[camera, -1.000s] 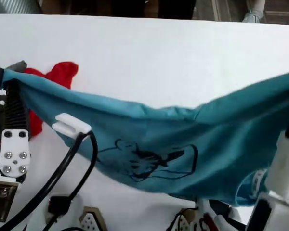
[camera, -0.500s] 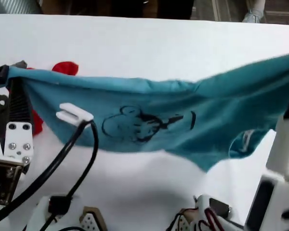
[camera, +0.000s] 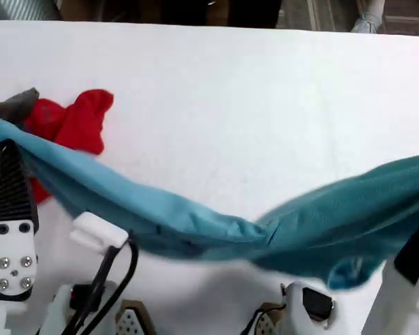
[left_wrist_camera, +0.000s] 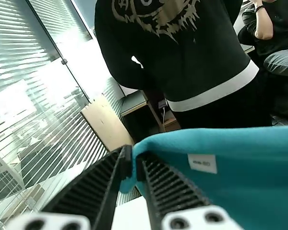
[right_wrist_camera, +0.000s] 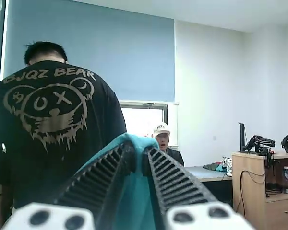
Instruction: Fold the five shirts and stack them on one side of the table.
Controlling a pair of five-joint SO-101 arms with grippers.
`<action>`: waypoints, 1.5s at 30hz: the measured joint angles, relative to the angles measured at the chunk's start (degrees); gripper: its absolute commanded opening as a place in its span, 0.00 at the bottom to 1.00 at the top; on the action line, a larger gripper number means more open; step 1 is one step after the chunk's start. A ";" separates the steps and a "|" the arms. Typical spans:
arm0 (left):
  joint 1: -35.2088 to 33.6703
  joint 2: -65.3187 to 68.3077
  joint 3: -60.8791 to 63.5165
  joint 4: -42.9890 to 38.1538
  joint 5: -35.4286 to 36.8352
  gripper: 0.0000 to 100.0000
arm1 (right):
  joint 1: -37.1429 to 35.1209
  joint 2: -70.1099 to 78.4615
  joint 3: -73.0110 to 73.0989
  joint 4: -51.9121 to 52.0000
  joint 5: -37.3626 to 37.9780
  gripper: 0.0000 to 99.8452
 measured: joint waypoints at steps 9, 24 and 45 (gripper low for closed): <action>0.00 1.14 16.18 -3.16 1.23 0.02 | 0.00 3.69 7.21 0.00 0.00 0.02; 0.09 -5.36 30.59 -9.93 6.68 0.02 | 0.00 6.33 8.18 -4.66 0.00 0.02; -9.32 -19.43 34.20 -5.01 6.68 0.02 | 0.00 -2.99 8.44 -5.01 2.46 0.02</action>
